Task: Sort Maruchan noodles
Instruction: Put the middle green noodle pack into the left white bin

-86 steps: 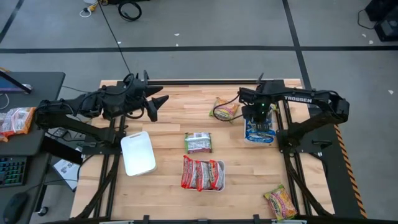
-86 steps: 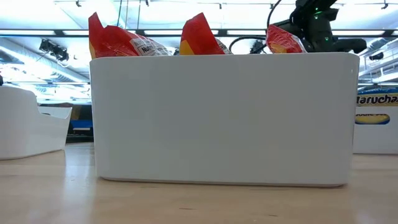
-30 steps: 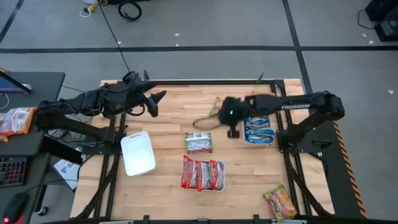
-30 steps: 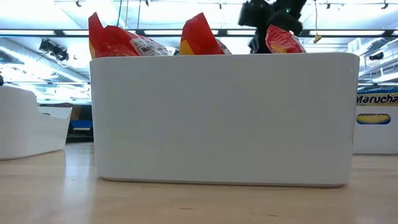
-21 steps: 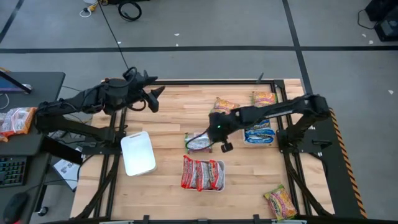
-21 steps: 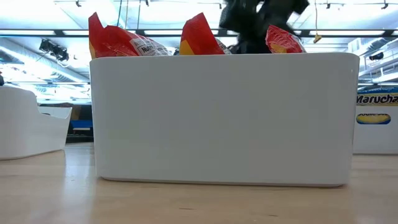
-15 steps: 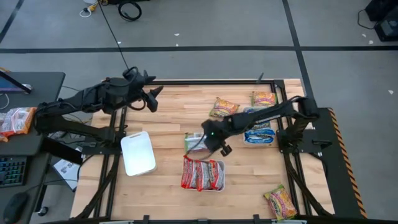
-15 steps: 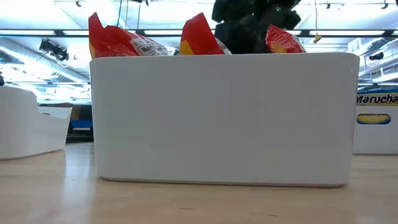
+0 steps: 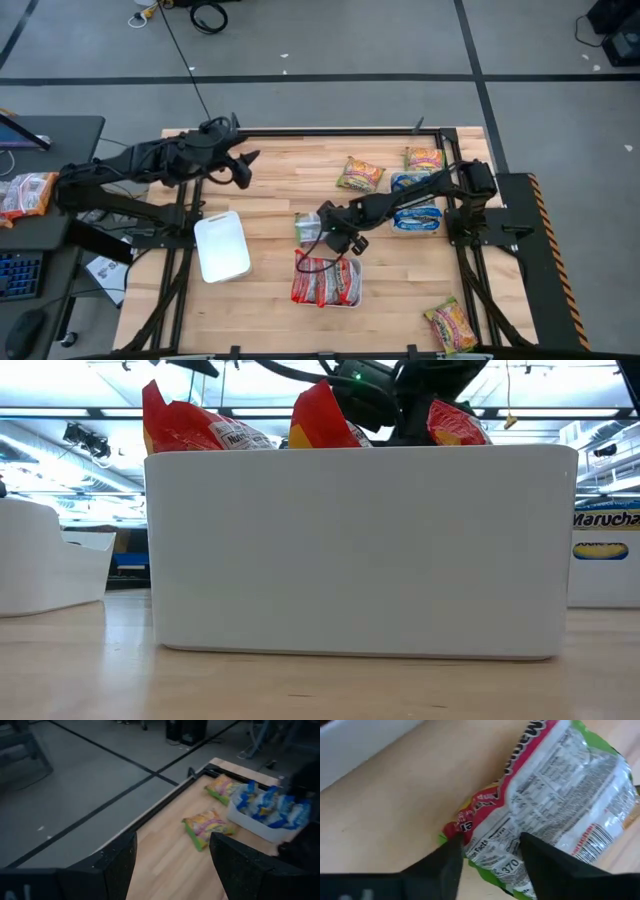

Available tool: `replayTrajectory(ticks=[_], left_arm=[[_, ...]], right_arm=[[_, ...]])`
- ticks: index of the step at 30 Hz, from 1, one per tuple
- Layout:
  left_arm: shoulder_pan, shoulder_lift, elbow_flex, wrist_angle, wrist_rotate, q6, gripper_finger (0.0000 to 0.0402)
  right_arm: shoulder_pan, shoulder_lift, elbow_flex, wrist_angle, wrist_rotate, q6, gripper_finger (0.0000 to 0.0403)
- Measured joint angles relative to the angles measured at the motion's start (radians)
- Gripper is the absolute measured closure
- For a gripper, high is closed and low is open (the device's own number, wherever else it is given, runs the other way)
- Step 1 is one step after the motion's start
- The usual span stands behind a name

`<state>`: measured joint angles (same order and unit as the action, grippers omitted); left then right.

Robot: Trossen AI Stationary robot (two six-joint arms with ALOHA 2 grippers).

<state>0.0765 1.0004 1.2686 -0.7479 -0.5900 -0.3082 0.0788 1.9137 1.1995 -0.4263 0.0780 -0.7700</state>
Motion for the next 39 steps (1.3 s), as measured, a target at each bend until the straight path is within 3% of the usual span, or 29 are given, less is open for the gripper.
replayTrajectory(ticks=[8, 12, 19, 22, 24, 27, 30, 33, 39], left_arm=[[-0.047, 0.0, 0.0, 0.004, 0.0, 0.0, 0.0148], [-0.047, 0.0, 0.0, 0.016, 0.0, 0.007, 0.0148], [-0.047, 0.0, 0.0, 0.15, 0.007, 0.087, 0.0148], [-0.045, 0.0, 0.0, 0.219, 0.048, 0.135, 0.0148], [-0.03, 0.001, 0.0, 0.261, 0.138, 0.16, 0.0148], [0.023, 0.019, 0.001, 0.293, 0.319, 0.171, 0.0148], [0.094, 0.059, 0.001, 0.256, 0.434, 0.172, 0.0147], [0.148, 0.121, 0.0, 0.224, 0.46, 0.233, 0.0145], [0.157, 0.272, 0.001, 0.314, 0.497, 0.544, 0.0127]], right_arm=[[-0.053, -0.042, 0.007, -0.021, -0.022, 0.178, 0.0384], [-0.14, -0.144, 0.059, -0.057, -0.145, 0.354, 0.0392], [-0.39, -0.324, 0.092, -0.069, -0.534, 0.706, 0.0396], [-0.476, -0.365, 0.092, -0.068, -0.635, 0.817, 0.0396], [-0.514, -0.385, 0.092, -0.063, -0.687, 0.853, 0.0396], [-0.543, -0.403, 0.092, -0.048, -0.738, 0.877, 0.0396], [-0.548, -0.404, 0.092, -0.029, -0.76, 0.887, 0.0396], [-0.544, -0.398, 0.092, -0.014, -0.764, 0.901, 0.0396], [-0.532, -0.394, 0.091, -0.017, -0.74, 0.939, 0.0396]])
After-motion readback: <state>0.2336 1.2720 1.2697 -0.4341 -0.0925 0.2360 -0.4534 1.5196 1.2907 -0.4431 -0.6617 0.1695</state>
